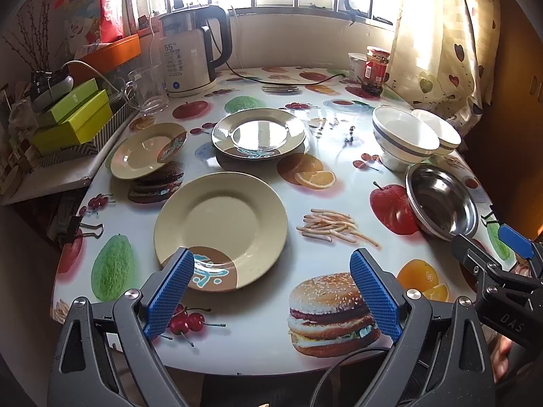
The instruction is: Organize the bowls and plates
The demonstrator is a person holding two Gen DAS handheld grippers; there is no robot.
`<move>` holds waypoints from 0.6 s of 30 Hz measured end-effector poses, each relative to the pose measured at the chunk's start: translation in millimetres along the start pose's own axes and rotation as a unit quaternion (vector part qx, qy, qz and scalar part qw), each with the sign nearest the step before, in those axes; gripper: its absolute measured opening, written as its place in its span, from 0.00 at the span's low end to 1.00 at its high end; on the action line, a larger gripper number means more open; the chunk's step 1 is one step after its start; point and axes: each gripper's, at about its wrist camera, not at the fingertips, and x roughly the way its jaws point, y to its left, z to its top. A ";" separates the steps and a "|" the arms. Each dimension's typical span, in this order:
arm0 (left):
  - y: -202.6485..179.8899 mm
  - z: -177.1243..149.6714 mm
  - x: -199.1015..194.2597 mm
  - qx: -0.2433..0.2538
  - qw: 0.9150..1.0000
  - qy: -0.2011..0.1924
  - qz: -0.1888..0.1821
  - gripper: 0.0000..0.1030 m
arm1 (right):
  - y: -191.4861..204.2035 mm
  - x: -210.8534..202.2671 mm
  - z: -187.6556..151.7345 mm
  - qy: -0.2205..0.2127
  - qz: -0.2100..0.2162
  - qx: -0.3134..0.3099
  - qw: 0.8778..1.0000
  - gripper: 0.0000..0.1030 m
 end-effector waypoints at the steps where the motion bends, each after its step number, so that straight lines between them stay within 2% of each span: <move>1: 0.0 -0.1 0.0 0.000 1.000 0.000 -0.001 0.91 | 0.2 -0.1 0.6 0.000 0.000 0.000 1.000 1.00; 18: -0.1 -1.1 -0.5 -0.003 1.000 0.002 -0.006 0.91 | 0.6 0.7 0.4 -0.002 0.000 0.000 1.000 1.00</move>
